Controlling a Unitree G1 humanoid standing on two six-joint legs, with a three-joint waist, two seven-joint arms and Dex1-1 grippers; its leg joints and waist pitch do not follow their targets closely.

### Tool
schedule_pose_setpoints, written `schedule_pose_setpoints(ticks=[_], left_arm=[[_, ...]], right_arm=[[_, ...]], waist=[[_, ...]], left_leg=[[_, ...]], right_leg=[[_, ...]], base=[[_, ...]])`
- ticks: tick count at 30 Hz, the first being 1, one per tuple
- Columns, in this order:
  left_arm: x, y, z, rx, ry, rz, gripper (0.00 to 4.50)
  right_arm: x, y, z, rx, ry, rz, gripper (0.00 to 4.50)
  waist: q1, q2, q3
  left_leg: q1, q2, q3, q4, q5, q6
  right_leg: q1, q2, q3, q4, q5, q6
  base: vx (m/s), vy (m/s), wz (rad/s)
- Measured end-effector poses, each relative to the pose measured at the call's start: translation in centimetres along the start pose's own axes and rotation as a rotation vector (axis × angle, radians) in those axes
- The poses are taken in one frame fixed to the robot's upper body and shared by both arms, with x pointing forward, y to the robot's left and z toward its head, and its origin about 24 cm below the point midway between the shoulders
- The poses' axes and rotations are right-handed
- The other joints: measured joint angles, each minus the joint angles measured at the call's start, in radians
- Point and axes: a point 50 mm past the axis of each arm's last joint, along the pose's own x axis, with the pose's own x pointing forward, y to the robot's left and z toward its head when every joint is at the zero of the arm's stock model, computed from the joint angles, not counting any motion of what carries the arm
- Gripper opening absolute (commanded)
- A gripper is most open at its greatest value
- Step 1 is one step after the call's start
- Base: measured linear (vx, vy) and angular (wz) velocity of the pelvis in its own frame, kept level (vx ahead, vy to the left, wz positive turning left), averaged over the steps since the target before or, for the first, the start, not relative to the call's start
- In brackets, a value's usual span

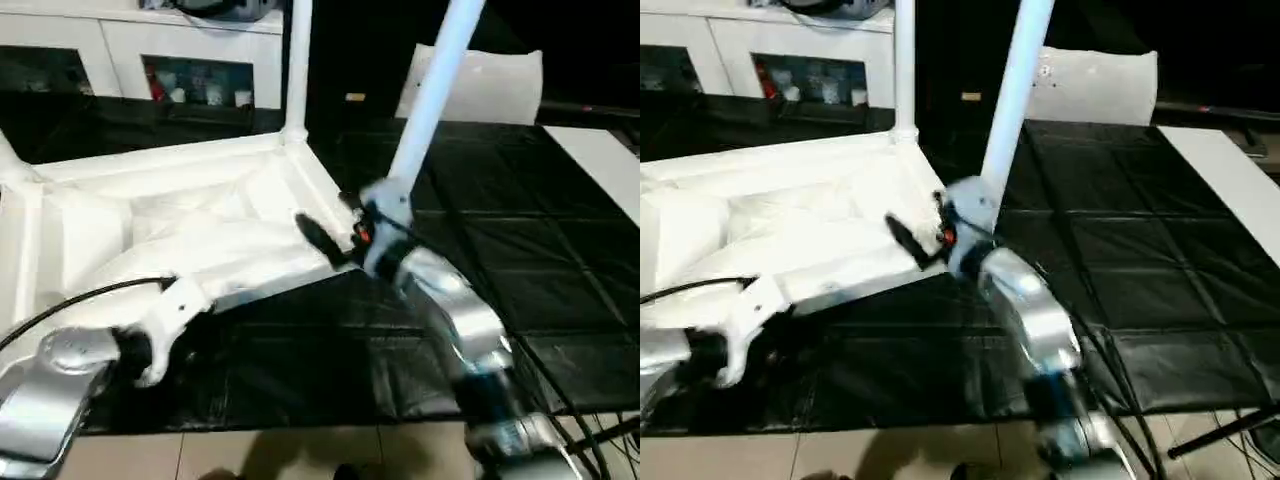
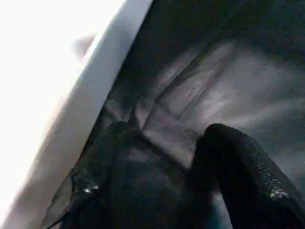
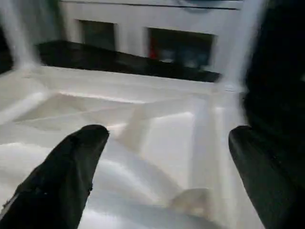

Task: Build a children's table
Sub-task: Rotate leg to tighten

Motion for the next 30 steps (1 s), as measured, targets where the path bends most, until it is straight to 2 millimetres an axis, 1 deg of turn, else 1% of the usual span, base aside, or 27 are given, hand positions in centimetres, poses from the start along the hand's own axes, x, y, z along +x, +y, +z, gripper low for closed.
schedule_pose_setpoints(ticks=[3, 6, 9, 12, 14, 15, 19, 21, 22, 23, 25, 26, 27, 28, 29, 30], left_arm=[[-0.3, 0.2, 0.0, -0.012, 0.016, 0.045, 2.98], [-0.3, 0.3, 0.1, -0.02, 0.013, 0.061, 2.98], [0.0, 0.3, 0.3, -0.035, 0.0, 0.072, 2.98], [0.1, 0.6, 0.6, -0.029, -0.004, 0.097, 2.98], [0.1, 0.9, 0.6, -0.029, 0.0, 0.122, 2.98], [0.1, 1.1, 0.6, -0.029, 0.002, 0.137, 2.98], [0.1, 1.8, 0.6, -0.023, 0.004, 0.193, 2.98], [0.2, 2.2, 0.9, -0.015, -0.01, 0.225, 2.98], [0.2, 2.2, 1.0, -0.012, -0.017, 0.228, 2.98], [0.3, 2.2, 1.1, -0.017, -0.03, 0.235, 2.98], [0.3, 2.2, 1.2, -0.035, -0.052, 0.243, 2.98], [0.3, 2.1, 1.2, -0.047, -0.067, 0.247, 3.18], [0.3, 1.9, 1.3, -0.079, -0.117, 0.255, 3.18], [0.4, 1.4, 1.3, -0.108, -0.167, 0.259, 3.28], [0.5, 0.8, 1.4, -0.143, -0.229, 0.259, 3.28], [0.7, 0.0, 1.4, -0.179, -0.279, 0.245, 3.33]], right_arm=[[1.1, -0.7, 0.4, -0.015, -0.007, -0.088, 4.5], [1.5, -1.5, 0.4, -0.026, -0.001, -0.167, 4.5], [1.6, -3.2, 0.3, -0.023, 0.011, -0.281, 4.5], [1.0, -5.4, 0.3, -0.027, 0.018, -0.376, 4.5], [0.5, -6.7, 0.2, -0.028, 0.018, -0.429, 4.5], [0.0, -7.7, 0.1, -0.037, 0.022, -0.465, 4.5], [-2.0, -11.3, 0.5, -0.053, 0.023, -0.589, 4.5], [-3.0, -12.9, 1.0, -0.068, 0.009, -0.644, 4.5], [-3.4, -13.3, 1.2, -0.076, 0.002, -0.656, 4.5], [-3.7, -13.8, 1.3, -0.084, -0.003, -0.661, 4.5], [-4.1, -14.2, 1.4, -0.09, -0.008, -0.654, 4.5], [-4.0, -14.1, 1.5, -0.09, -0.012, -0.627, 4.5], [-4.0, -13.7, 1.4, -0.087, -0.022, -0.564, 4.5], [-4.0, -13.2, 1.2, -0.089, -0.025, -0.506, 4.5], [-4.0, -12.6, 0.9, -0.089, -0.032, -0.44, 4.5], [-4.0, -11.8, 0.2, -0.075, -0.031, -0.376, 4.5]], waist=[[0.0, 0.0, 0.0], [0.007, 0.0, 0.0], [0.021, -0.002, -0.001], [0.041, -0.002, -0.001], [0.047, -0.002, -0.001], [0.052, -0.002, -0.001], [0.056, 0.001, 0.001], [0.054, 0.002, 0.001], [0.051, 0.002, 0.001], [0.047, 0.002, 0.001], [0.033, 0.002, 0.001], [0.03, 0.003, 0.001], [0.021, 0.003, 0.001], [0.013, 0.004, 0.001], [0.006, 0.004, 0.001], [0.001, 0.004, 0.001]], left_leg=[[0.0, 0.0, 0.0, 0.0, 0.0, 0.0], [0.0, 0.0, 0.0, 0.001, 0.0, 0.0], [-0.001, 0.0, -0.001, 0.002, 0.0, 0.0], [-0.002, -0.001, -0.002, 0.004, 0.0, 0.0], [-0.002, -0.001, -0.002, 0.004, 0.0, 0.0], [-0.003, -0.001, -0.002, 0.005, 0.0, 0.0], [-0.005, -0.001, -0.003, 0.009, 0.0, 0.0], [-0.005, -0.001, -0.003, 0.01, 0.0, 0.0], [-0.005, -0.001, -0.003, 0.01, 0.0, 0.0], [-0.004, -0.001, -0.003, 0.011, 0.0, 0.0], [-0.004, 0.0, -0.004, 0.011, 0.0, 0.0], [-0.005, 0.0, -0.004, 0.011, 0.0, 0.0], [-0.006, 0.0, -0.004, 0.011, 0.0, 0.0], [-0.009, 0.0, -0.004, 0.011, 0.0, 0.0], [-0.008, 0.0, -0.004, 0.011, 0.0, 0.0], [-0.008, 0.001, -0.004, 0.012, 0.0, 0.0]], right_leg=[[0.0, 0.0, 0.0, 0.001, 0.0, -0.001], [0.001, 0.0, 0.0, 0.001, 0.001, -0.001], [0.003, 0.0, 0.001, 0.002, 0.001, -0.001], [0.004, 0.0, 0.001, 0.003, 0.001, -0.001], [0.005, 0.0, 0.001, 0.003, 0.001, -0.001], [0.005, -0.001, 0.001, 0.005, 0.001, -0.001], [0.004, -0.001, 0.0, 0.007, 0.003, -0.004], [0.003, -0.001, 0.0, 0.01, 0.002, -0.003], [0.003, -0.001, 0.0, 0.011, 0.002, -0.003], [0.003, -0.001, 0.0, 0.012, 0.0, 0.0], [0.002, -0.001, 0.0, 0.015, -0.001, 0.002], [0.001, 0.0, 0.0, 0.015, -0.001, 0.002], [0.0, 0.0, 0.0, 0.015, 0.0, 0.001], [0.001, 0.0, 0.0, 0.015, 0.0, 0.001], [0.001, 0.0, 0.0, 0.015, -0.001, 0.001], [0.001, 0.0, 0.0, 0.014, -0.001, 0.001]], base=[[0.0, 0.0, 0.0], [0.0, 0.0, 0.0], [0.0, 0.0, 0.0], [0.0, 0.0, 0.0], [0.0, 0.0, 0.0], [0.0, 0.0, 0.0], [0.0, 0.0, 0.0], [0.0, 0.0, 0.0], [0.0, 0.0, 0.0], [0.0, 0.0, 0.0], [0.0, 0.0, 0.0], [0.0, 0.0, 0.0], [0.0, 0.0, 0.0], [0.0, 0.0, 0.0], [0.0, 0.0, 0.0], [0.0, 0.0, 0.0]])
